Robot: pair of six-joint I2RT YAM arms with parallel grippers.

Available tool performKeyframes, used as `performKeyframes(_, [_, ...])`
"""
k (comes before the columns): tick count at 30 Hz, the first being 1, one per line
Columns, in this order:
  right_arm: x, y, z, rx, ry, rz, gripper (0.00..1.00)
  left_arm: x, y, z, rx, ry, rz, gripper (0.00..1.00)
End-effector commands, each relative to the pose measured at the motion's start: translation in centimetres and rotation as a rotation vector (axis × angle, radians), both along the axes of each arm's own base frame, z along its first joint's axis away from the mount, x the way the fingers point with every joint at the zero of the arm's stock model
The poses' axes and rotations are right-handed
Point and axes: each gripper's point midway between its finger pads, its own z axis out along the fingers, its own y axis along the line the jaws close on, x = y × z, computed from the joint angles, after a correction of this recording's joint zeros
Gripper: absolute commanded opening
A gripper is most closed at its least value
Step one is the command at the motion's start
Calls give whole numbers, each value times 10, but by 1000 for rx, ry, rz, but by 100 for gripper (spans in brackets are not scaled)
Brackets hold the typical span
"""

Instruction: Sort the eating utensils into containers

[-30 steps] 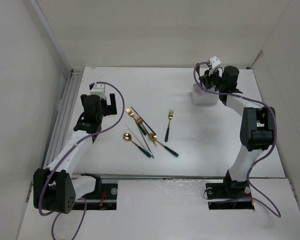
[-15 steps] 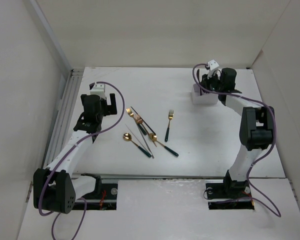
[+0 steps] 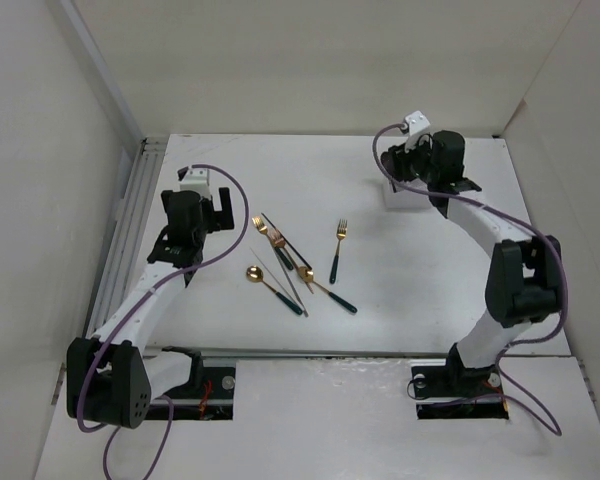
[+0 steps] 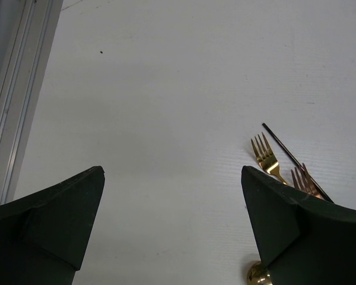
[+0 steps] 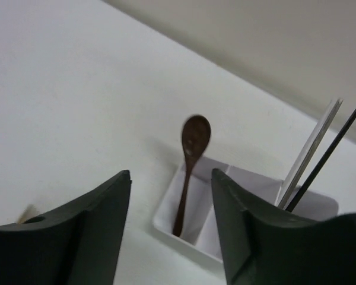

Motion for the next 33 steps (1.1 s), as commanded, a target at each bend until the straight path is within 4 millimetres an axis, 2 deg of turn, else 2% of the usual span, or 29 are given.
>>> performKeyframes(1, [-23, 23, 63, -39, -130, -72, 64, -2, 5, 11, -45, -58, 50, 100])
performKeyframes(2, [-32, 28, 54, -64, -93, -90, 68, -4, 5, 6, -43, -48, 50, 100])
performKeyframes(3, [-40, 37, 56, -95, -94, -130, 94, -4, 5, 6, -55, -48, 54, 100])
performKeyframes(4, [-45, 40, 57, -127, -96, -156, 100, -7, 5, 4, -54, -46, 54, 100])
performKeyframes(5, [-51, 41, 56, -154, -96, -200, 100, -8, 6, 2, -55, -50, 54, 100])
performKeyframes(6, [-60, 41, 66, -197, -127, -292, 100, -8, 6, 1, -56, -56, 54, 100])
performKeyframes(7, [-65, 40, 61, -223, -123, -329, 100, -9, 6, 2, -59, -66, 54, 100])
performKeyframes(9, [-73, 39, 60, -174, -113, -407, 100, -9, 7, 5, -61, -94, 62, 100])
performKeyframes(11, [-77, 49, 62, -112, -106, -360, 100, -10, 7, 6, -64, -109, 62, 100])
performKeyframes(13, [-87, 74, 64, -7, -71, -188, 100, -14, 9, 10, -60, -139, 58, 100])
performKeyframes(15, [-90, 78, 57, 112, -10, -159, 100, -17, 10, 17, -53, -174, 52, 100])
performKeyframes(16, [-90, 80, 57, 142, 6, -138, 100, -19, 11, 15, -38, -182, 47, 100])
performKeyframes(19, [-96, 87, 49, 140, 31, -119, 86, -25, 12, 16, -37, -223, 44, 100])
performKeyframes(20, [-104, 91, 40, 91, 53, -140, 72, -26, 12, 14, -37, -224, 44, 100])
performKeyframes(21, [-108, 95, 29, 57, 87, -147, 68, -26, 10, 17, -43, -233, 31, 100])
performKeyframes(22, [-110, 98, 11, 30, 144, -163, 63, -27, 8, 13, -57, -224, 26, 100])
performKeyframes(23, [-120, 96, -9, -7, 232, -185, 61, -27, 7, 15, -62, -233, 17, 100])
performKeyframes(25, [-128, 102, -30, 6, 323, -195, 64, -28, 0, 10, -78, -223, -5, 100])
performKeyframes(26, [-131, 106, -44, 35, 378, -216, 68, -29, -7, 16, -85, -243, -23, 100])
performKeyframes(27, [-140, 117, -56, 49, 425, -186, 76, -30, -6, 12, -74, -234, -26, 100])
performKeyframes(28, [-145, 122, -66, 51, 457, -176, 79, -31, -10, 14, -77, -243, -38, 100])
performKeyframes(30, [-156, 131, -89, 41, 529, -189, 79, -31, -10, 14, -77, -243, -38, 100])
performKeyframes(31, [-158, 141, -91, 43, 536, -176, 80, -31, -8, 15, -74, -243, -28, 100])
performKeyframes(32, [-158, 142, -96, 40, 552, -184, 80, -31, -8, 13, -75, -245, -28, 100])
performKeyframes(33, [-163, 149, -111, 25, 589, -176, 80, -31, -8, 13, -75, -245, -28, 100])
